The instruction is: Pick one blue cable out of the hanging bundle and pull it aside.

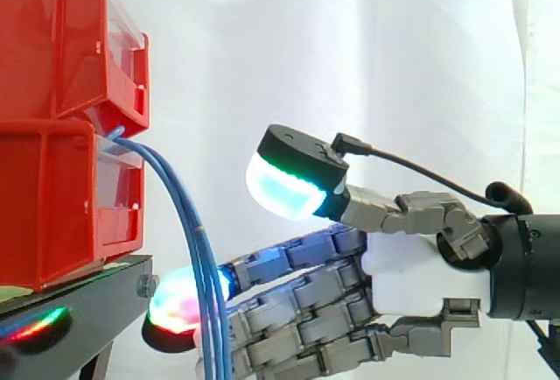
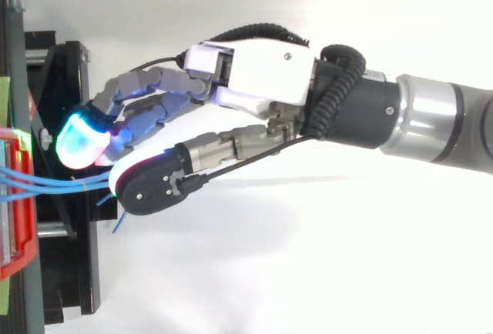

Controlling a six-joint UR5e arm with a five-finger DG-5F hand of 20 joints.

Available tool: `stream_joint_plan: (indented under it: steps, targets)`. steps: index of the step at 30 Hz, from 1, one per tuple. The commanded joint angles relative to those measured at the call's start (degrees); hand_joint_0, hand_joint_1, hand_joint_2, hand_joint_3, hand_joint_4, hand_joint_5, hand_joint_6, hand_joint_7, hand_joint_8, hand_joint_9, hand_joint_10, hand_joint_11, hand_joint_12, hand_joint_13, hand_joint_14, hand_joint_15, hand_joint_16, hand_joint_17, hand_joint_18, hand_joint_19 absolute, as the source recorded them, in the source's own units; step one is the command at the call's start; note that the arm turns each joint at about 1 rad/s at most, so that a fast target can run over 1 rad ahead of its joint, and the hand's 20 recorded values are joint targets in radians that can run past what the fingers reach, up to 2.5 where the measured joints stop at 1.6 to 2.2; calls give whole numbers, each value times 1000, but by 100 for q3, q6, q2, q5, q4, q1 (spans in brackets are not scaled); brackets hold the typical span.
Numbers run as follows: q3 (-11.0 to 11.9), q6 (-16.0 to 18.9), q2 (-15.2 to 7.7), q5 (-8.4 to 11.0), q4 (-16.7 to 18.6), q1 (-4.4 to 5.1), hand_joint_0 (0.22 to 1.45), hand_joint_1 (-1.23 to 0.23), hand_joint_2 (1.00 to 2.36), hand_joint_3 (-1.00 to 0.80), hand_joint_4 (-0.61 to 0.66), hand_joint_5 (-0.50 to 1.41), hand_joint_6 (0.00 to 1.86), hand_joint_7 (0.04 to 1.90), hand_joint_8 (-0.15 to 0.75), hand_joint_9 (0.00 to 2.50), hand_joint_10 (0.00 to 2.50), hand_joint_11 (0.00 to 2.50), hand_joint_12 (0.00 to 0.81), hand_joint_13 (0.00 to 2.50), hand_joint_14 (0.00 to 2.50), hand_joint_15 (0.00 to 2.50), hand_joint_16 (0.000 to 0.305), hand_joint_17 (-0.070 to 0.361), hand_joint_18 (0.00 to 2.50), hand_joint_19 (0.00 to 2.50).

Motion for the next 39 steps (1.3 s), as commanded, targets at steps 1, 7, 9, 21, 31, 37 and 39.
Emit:
stream_joint_plan:
  steps: [1,7,9,21,31,37,39]
  targets:
    - [140,3,-135,-10,112,15,577,-583,1004,-443,304,-147,502,771,292,740,7,193,301,618,9,230,35,79,400,149]
    - [148,-41,-135,-28,139,94,578,-584,1004,-446,306,-143,502,791,291,743,7,199,298,625,10,239,35,79,405,155]
    - [140,-41,-135,-28,139,120,577,-584,1004,-445,309,-142,503,800,293,743,7,194,299,628,9,233,35,79,406,156]
    - [131,-32,-135,-63,104,191,577,-580,1004,-446,315,-122,503,901,290,773,7,221,299,650,10,253,36,80,429,169]
    - [140,-15,-126,-115,77,182,583,-579,1004,-446,310,-100,503,1006,291,797,9,255,296,687,11,273,36,81,456,186]
    - [131,-6,-126,-186,60,120,585,-581,1005,-445,307,-93,503,1056,293,815,9,255,297,702,12,284,36,81,464,183]
    - [140,12,-126,-256,42,103,585,-582,1005,-446,297,-90,503,1070,293,824,9,256,296,706,12,285,36,81,466,191]
